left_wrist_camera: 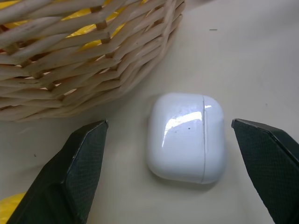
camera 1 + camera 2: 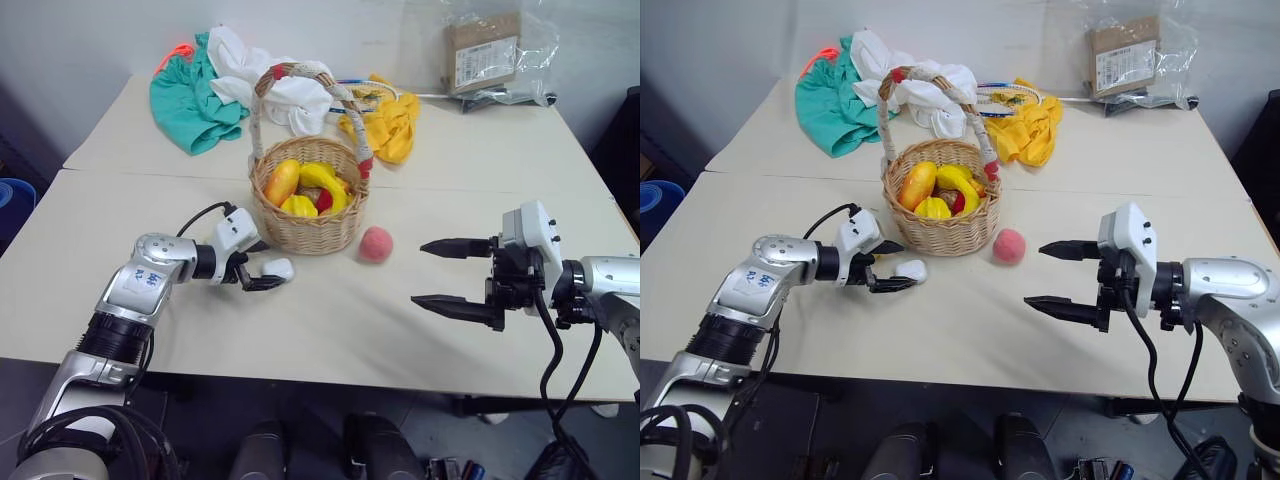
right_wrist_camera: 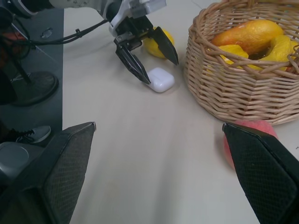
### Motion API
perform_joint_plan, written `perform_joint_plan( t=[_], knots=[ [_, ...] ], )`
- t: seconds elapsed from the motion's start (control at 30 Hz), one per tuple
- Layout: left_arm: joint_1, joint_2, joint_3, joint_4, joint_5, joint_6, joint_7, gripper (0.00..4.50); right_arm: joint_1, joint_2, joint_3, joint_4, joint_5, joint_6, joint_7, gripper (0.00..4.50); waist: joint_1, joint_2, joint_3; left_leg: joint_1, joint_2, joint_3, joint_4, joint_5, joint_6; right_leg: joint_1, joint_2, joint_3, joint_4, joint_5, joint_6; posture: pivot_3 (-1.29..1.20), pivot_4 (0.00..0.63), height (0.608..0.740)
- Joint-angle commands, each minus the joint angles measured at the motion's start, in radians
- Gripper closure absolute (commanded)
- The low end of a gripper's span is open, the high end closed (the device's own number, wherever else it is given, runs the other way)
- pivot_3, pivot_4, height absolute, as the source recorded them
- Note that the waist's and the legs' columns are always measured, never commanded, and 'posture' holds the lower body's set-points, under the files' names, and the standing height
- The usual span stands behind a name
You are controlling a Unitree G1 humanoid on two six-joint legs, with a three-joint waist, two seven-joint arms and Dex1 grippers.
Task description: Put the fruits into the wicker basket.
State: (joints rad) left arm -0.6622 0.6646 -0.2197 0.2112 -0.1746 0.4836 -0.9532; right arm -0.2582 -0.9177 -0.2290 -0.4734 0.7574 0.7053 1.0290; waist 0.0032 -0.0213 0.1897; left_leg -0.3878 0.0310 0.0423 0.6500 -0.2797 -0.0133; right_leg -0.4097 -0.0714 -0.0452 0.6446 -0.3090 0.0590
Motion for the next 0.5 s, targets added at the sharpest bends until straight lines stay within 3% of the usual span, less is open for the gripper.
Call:
perform_joint_plan(
  t=[0.03,0.27,0.5],
  knots=[
    [-0.008,-0.021,-0.052,0.058,0.061,-0.029,-0.018,0.03,0.022,0.002,-0.055,-0.048,0.027,-0.007,-0.027,0.0,0.001,0.0,0.0,0.0,0.0,0.0,0.0,0.0,0.0,0.0,0.0,0.0,0.0,0.0,0.0,0.0,0.15,0.74],
    [0.017,-0.025,-0.065,0.004,0.074,-0.028,-0.09,2.13,0.02,0.009,-0.038,-0.043,0.032,-0.017,-0.05,0.0,0.01,0.0,-0.001,0.001,0.0,0.0,0.001,0.0,0.0,0.001,0.0,0.0,0.0,0.0,0.001,0.0,0.15,0.74],
    [0.069,-0.012,-0.04,-0.082,0.067,-0.003,-0.087,2.16,-0.039,0.024,0.018,-0.007,0.016,-0.026,-0.043,0.0,0.009,0.0,-0.001,0.001,0.0,0.0,0.001,0.0,0.001,0.001,0.0,0.001,0.0,0.0,0.001,0.0,0.15,0.74]
  ],
)
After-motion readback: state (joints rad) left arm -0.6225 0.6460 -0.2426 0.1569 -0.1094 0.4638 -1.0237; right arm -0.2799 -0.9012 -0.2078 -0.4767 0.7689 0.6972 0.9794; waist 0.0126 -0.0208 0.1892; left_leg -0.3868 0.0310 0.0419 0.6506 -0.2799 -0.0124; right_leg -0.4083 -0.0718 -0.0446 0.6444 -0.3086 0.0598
